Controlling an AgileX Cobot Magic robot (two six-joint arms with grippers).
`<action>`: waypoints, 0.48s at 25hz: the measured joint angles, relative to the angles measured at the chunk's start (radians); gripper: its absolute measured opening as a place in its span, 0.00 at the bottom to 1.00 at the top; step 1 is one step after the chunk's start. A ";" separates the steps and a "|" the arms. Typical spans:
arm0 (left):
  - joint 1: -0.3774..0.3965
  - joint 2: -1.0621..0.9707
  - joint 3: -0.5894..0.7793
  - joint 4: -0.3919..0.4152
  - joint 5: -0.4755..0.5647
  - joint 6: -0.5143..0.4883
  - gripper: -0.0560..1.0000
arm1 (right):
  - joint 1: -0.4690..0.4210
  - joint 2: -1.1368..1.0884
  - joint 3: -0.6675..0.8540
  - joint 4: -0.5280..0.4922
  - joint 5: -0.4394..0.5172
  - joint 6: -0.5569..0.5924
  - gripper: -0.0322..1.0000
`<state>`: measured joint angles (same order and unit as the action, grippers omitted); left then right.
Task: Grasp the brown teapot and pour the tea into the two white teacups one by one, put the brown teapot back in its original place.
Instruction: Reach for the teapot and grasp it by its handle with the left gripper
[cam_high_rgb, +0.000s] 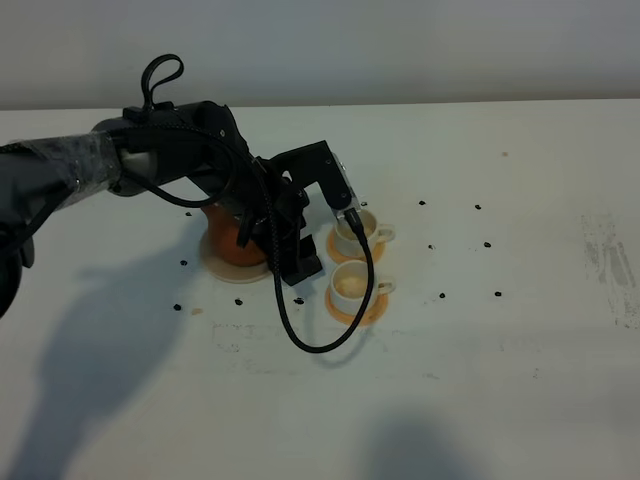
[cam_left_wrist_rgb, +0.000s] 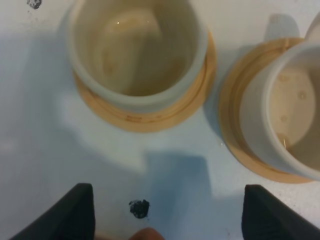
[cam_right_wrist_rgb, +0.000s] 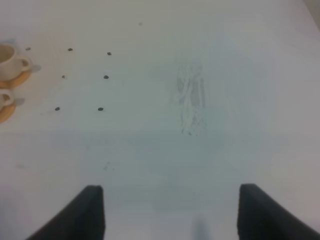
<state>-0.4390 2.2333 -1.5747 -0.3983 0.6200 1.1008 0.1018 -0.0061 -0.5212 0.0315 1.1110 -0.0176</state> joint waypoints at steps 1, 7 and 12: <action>0.000 0.002 0.000 -0.006 -0.001 0.007 0.62 | 0.000 0.000 0.000 0.000 0.000 0.000 0.56; 0.000 0.005 0.000 -0.016 -0.026 0.031 0.62 | 0.000 0.000 0.000 0.000 0.000 0.000 0.56; 0.000 0.005 0.000 -0.027 -0.050 0.037 0.62 | 0.000 0.000 0.000 0.000 0.000 0.000 0.56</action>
<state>-0.4390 2.2382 -1.5747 -0.4256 0.5704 1.1380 0.1018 -0.0061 -0.5212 0.0315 1.1110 -0.0176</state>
